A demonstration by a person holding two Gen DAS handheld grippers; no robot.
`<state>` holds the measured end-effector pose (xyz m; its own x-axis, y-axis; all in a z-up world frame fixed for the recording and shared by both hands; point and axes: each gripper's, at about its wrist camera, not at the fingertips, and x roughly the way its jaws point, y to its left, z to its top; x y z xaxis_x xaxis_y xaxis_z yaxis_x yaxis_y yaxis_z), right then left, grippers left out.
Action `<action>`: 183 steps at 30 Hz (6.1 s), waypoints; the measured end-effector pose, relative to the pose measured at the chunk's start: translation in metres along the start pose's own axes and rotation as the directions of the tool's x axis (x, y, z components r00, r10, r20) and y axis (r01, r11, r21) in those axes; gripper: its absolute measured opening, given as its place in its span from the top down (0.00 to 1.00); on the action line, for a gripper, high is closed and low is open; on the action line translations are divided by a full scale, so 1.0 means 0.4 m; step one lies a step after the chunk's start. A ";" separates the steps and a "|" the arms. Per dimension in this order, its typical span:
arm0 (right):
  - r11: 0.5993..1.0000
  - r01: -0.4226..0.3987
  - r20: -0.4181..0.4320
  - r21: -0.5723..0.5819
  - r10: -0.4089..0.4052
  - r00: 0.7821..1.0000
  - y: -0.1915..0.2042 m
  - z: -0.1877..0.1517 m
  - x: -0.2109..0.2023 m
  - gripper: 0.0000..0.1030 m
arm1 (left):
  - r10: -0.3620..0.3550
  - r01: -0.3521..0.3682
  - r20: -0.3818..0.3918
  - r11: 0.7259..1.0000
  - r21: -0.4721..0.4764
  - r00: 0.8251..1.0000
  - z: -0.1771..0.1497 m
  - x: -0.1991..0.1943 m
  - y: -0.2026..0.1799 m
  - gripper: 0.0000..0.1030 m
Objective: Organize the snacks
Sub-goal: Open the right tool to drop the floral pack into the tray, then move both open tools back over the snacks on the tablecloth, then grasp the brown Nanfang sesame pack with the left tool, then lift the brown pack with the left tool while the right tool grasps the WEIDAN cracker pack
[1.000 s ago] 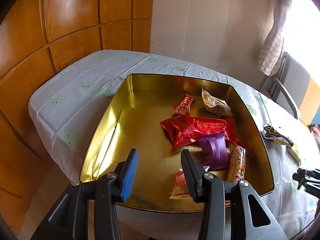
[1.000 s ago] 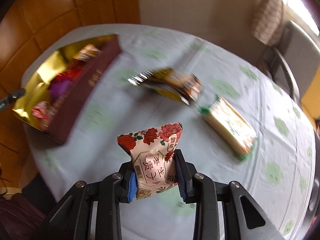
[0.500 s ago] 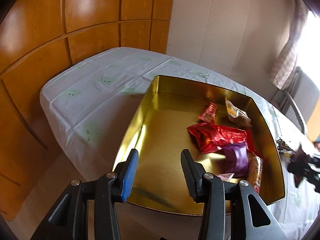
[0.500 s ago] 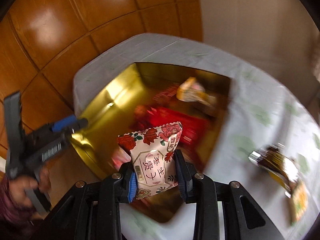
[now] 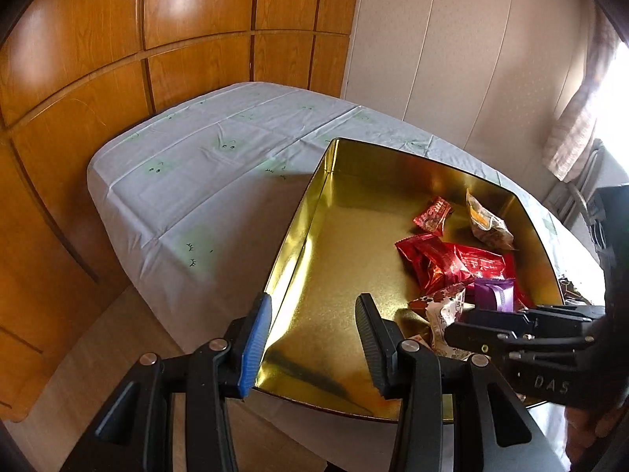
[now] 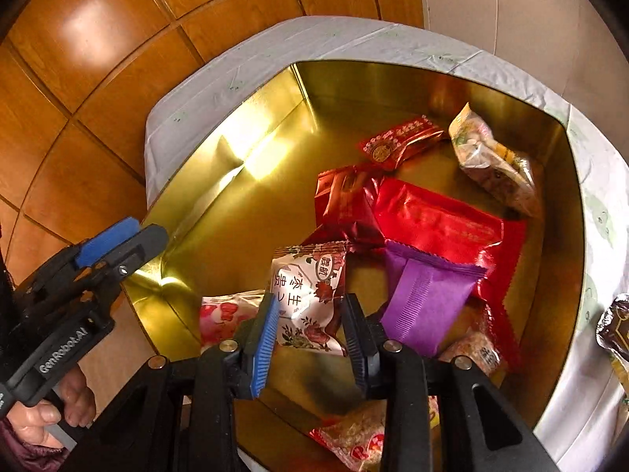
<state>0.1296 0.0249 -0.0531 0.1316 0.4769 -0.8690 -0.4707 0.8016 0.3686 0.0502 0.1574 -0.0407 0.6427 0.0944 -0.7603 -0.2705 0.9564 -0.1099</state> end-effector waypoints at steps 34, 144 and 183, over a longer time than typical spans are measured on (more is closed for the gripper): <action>0.986 0.149 0.218 0.068 -0.160 0.963 -0.056 -0.135 -0.236 0.67 | -0.063 0.060 0.021 0.989 0.138 0.998 -0.025 -0.067 -0.123 0.57; 0.734 0.377 0.030 0.566 -0.474 0.880 -0.724 -0.507 -0.559 0.62 | -0.238 0.527 -0.473 0.287 0.800 0.848 -0.114 0.205 -1.121 0.30; 0.892 0.430 -0.177 0.139 -0.405 0.897 -0.771 -0.298 -0.337 0.33 | -0.398 0.544 -0.374 0.547 0.636 0.838 -0.286 0.020 -0.770 0.69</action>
<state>0.1532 -0.3295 -0.0891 0.1547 0.0394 -0.9872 -0.2420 0.9703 0.0008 0.0566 -0.1679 -0.0860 0.3776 -0.4050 -0.8327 0.6575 0.7505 -0.0668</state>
